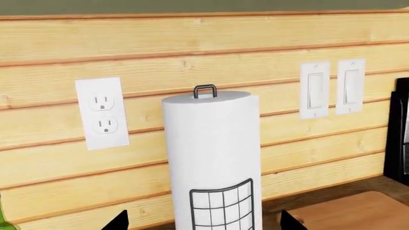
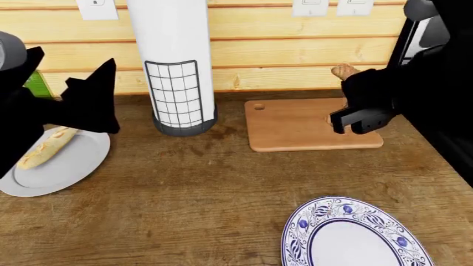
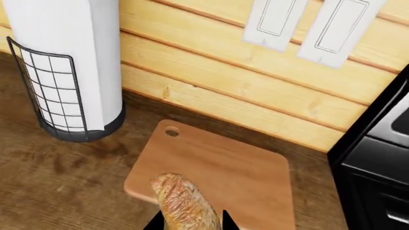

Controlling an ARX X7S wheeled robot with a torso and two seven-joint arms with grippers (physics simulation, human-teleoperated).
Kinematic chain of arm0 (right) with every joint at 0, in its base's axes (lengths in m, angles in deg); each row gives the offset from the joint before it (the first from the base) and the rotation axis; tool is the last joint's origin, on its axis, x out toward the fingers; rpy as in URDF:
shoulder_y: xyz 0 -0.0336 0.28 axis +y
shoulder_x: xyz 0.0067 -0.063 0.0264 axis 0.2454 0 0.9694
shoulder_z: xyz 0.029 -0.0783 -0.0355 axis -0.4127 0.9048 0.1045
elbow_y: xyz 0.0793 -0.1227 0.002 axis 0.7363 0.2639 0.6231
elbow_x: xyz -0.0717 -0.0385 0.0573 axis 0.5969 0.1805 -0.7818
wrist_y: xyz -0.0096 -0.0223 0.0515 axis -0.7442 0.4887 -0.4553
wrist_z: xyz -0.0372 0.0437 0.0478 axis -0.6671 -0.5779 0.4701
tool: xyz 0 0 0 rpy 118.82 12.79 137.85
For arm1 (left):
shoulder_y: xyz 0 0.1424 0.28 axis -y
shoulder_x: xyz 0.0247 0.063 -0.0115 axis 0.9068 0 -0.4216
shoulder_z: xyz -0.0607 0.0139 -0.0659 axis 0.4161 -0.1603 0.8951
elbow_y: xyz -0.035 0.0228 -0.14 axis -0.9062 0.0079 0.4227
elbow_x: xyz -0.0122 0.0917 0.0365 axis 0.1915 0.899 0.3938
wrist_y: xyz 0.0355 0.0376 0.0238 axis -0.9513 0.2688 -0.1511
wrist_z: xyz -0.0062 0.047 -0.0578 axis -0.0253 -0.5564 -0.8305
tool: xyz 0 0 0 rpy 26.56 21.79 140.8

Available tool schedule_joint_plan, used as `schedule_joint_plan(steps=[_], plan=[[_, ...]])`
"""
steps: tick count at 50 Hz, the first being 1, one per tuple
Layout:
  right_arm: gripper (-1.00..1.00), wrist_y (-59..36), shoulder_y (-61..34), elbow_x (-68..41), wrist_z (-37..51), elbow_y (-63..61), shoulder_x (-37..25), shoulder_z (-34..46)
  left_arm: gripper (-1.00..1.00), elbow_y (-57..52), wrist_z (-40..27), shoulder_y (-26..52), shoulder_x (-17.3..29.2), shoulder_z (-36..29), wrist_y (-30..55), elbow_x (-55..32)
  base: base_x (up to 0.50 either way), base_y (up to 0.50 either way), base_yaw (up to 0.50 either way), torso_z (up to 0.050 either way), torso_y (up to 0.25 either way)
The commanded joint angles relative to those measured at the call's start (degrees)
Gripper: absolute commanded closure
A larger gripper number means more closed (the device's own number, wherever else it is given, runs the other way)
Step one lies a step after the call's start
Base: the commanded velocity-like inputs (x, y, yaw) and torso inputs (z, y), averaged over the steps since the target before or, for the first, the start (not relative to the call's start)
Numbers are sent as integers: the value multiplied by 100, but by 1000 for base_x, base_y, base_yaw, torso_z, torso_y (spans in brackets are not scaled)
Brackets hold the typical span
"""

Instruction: From the different types of pastries on the counter, select a croissant and place it on the cutting board. Then retrieve a jar of jam from the cabinet and place it alongside the croissant on the cutting board.

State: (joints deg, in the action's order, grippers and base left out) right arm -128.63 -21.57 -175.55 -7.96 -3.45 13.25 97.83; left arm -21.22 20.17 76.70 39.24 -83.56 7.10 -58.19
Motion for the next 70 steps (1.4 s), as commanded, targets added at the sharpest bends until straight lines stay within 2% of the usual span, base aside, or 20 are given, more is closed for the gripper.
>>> schedule_joint_plan(steps=[1, 12, 21, 30, 50, 56, 61, 65, 70], plan=[[100, -332, -207, 998, -751, 697, 498, -153, -100, -76, 21, -44, -31, -32, -50, 33, 0, 0, 0, 0, 0], [100, -941, -735, 2600, -2363, 2020, 1153, 83, -100, 284, 122, 523, -114, -410, 79, 139, 0, 0, 0, 0, 0], [100, -1113, -1250, 4100, -4107, 3104, 1724, 768, -100, 758, 489, 1096, -123, -795, 306, 533, 0, 0, 0, 0, 0], [100, -630, -1637, 5462, -5889, 4268, 2345, 1680, -100, 1013, 732, 1384, -129, -933, 321, 841, 0, 0, 0, 0, -31], [100, 290, -2080, 6770, -7785, 6481, 3537, 2700, -100, 1120, 814, 1888, -10, -1123, 512, 766, 2, 0, 0, 0, -235], [100, 661, -2203, 7244, -8671, 7543, 4137, 3142, -100, 1020, 759, 1761, 56, -1028, 457, 641, 2, 0, 0, 0, -249], [100, 1015, -2287, 7863, -9846, 8769, 4826, 3703, -100, 1018, 608, 1771, 95, -963, 429, 510, 3, 0, 0, 0, 0], [100, 827, -2235, 8399, -10050, 8788, 4901, 3435, -100, 1003, 570, 1785, 128, -934, 421, 415, 0, 0, 0, 0, 0], [100, 728, -2079, 9264, -10187, 8789, 4974, 2607, -100, 1006, 582, 1758, 195, -884, 403, 364, 0, 0, 0, 0, 0]])
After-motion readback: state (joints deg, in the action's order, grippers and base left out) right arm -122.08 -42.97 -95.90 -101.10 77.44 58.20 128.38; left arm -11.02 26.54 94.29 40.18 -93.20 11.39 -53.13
